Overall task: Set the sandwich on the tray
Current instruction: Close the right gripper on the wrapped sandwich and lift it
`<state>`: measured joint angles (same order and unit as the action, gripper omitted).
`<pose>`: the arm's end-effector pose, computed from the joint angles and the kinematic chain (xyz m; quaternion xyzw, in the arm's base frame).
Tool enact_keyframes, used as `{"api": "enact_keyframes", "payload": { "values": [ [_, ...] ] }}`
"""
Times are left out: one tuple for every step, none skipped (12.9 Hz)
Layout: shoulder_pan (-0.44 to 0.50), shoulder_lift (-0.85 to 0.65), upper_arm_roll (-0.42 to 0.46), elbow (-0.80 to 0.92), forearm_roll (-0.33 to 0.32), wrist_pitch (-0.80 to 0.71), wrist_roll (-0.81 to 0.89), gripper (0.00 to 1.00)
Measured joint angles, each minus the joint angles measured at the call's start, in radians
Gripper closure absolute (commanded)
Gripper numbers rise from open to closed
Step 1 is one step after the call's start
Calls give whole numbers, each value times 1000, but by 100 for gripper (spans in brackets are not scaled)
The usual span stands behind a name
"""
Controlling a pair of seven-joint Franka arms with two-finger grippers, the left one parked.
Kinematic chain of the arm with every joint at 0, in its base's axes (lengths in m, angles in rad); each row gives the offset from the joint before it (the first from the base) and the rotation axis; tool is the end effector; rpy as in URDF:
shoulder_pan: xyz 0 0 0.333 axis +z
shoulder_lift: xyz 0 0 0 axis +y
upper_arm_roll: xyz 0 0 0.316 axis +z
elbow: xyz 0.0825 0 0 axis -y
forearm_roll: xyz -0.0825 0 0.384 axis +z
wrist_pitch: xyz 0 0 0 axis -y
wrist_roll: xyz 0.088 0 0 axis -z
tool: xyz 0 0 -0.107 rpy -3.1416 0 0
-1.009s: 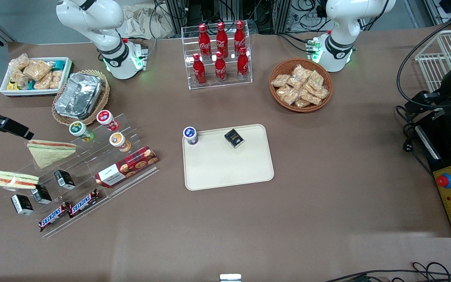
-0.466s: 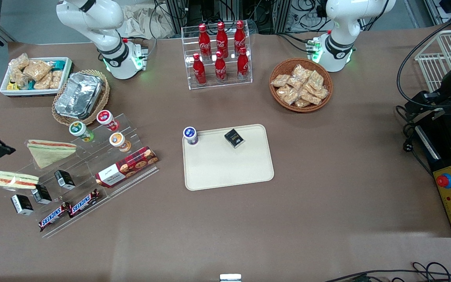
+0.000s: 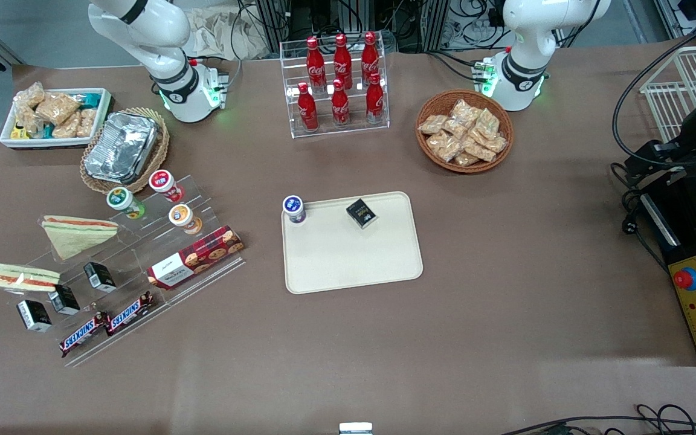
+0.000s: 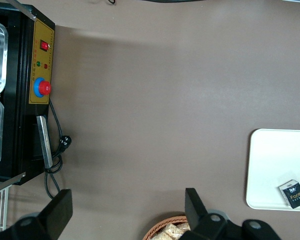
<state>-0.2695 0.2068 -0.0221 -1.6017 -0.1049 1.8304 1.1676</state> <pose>0.6000 -0.1878 0.5105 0.7531 -0.6557 0.0324 0.0434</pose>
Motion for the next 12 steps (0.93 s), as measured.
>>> {"api": "enact_keyframes", "payload": {
  "values": [
    [-13,21,0,-1,1,15,25,1],
    [-23,43,-1,-2,1,34,50,1],
    [-34,64,-1,-4,2,53,66,1],
    [-42,85,-2,-9,2,73,79,1],
    [-50,107,-5,-18,2,102,105,1],
    [-59,130,-8,-30,2,144,143,1],
    [-69,154,-12,-38,2,187,177,1],
    [-79,174,-14,-41,2,219,193,1],
    [-87,189,-15,-42,2,240,202,1],
    [-90,199,-15,-42,2,251,207,1],
    [-91,205,-15,-42,2,258,216,2],
    [-91,212,-16,-43,2,263,223,2]
  ]
}}
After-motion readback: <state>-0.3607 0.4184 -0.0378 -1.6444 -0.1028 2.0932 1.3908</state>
